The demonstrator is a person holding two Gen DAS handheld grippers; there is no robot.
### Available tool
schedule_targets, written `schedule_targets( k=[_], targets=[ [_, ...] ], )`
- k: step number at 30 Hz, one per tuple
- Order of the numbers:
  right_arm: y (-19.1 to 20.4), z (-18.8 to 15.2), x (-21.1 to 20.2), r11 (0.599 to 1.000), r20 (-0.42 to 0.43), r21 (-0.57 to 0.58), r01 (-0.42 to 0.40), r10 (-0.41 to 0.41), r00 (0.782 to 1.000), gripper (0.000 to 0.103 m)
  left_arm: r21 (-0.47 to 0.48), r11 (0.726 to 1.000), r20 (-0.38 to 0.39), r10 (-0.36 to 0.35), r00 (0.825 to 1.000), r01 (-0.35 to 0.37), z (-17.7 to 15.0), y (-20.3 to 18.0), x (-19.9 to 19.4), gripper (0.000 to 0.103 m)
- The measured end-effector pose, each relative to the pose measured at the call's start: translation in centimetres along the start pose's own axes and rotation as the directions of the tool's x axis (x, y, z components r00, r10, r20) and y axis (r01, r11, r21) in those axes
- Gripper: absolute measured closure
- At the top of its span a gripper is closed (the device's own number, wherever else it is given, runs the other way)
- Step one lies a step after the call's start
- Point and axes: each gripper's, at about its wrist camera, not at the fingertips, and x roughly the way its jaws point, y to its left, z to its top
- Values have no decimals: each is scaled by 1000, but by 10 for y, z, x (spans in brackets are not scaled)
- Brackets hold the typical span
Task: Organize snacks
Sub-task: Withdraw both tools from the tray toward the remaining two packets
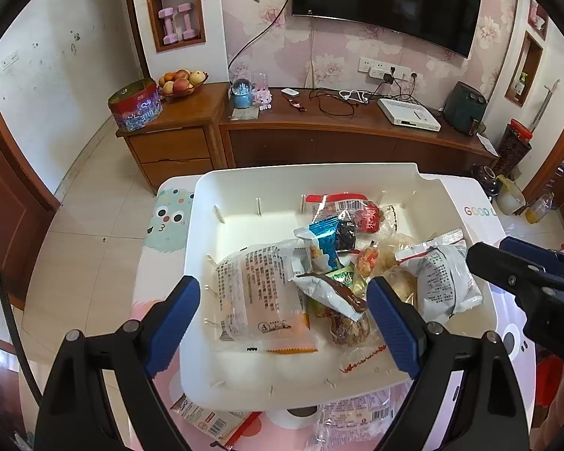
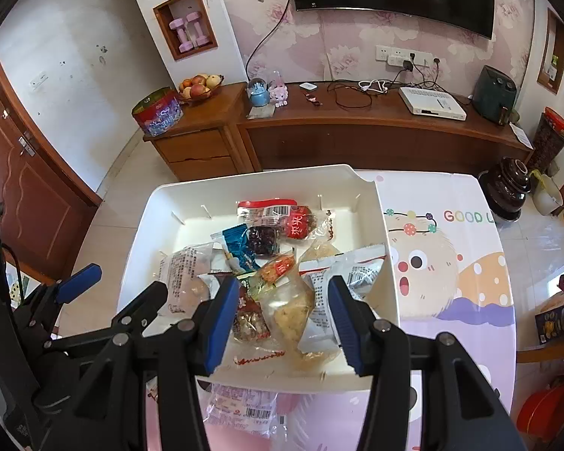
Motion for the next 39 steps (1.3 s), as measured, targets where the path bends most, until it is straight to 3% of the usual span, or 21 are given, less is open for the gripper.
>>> schedule_targets(
  k=[13, 26, 33, 39],
  targets=[
    [14, -18, -41, 999, 29, -35, -20, 21, 999, 53, 13, 1000, 36, -1, 999, 0, -18, 4, -50, 13],
    [31, -66, -107, 995, 94, -77, -56, 64, 994, 53, 52, 998, 120, -30, 992, 24, -70, 14, -143, 13],
    [48, -95, -143, 988, 155, -136, -77, 98, 983, 41, 73, 997, 193, -41, 980, 27, -99, 29, -186, 8],
    [61, -112, -138, 979, 129, -175, -104, 128, 983, 32, 87, 996, 213, -35, 976, 17, -123, 47, -196, 6]
  ],
)
